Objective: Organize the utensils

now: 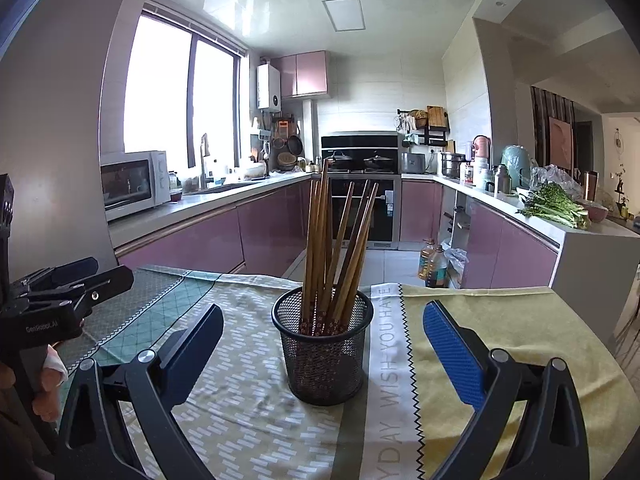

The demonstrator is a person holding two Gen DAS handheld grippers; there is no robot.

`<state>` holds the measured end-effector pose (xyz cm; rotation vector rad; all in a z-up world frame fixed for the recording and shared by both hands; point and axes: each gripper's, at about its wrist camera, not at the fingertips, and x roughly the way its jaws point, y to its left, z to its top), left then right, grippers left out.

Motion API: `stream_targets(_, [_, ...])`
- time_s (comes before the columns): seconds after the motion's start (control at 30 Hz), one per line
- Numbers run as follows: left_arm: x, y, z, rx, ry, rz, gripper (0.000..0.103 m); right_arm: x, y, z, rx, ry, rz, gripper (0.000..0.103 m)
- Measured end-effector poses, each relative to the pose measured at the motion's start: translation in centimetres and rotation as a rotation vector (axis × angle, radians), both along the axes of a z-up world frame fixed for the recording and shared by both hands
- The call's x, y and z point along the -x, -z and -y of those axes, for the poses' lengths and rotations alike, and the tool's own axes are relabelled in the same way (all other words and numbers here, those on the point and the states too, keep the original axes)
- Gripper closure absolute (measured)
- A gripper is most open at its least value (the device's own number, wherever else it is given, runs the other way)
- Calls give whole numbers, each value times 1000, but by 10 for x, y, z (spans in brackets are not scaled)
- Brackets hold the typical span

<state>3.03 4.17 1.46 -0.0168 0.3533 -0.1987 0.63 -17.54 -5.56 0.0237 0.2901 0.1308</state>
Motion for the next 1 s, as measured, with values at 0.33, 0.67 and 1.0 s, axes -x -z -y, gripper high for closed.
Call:
stream_targets(0.33, [16, -5, 0, 9, -7, 45, 6, 10, -1, -5, 5, 14, 18, 6])
stream_targets(0.67, [30, -8, -1, 17, -12, 86, 6, 18, -2, -7, 2, 22, 39, 6])
stream_targets(1.0, [38, -10, 4, 9, -9, 111, 6, 21, -3, -9, 0, 24, 45, 6])
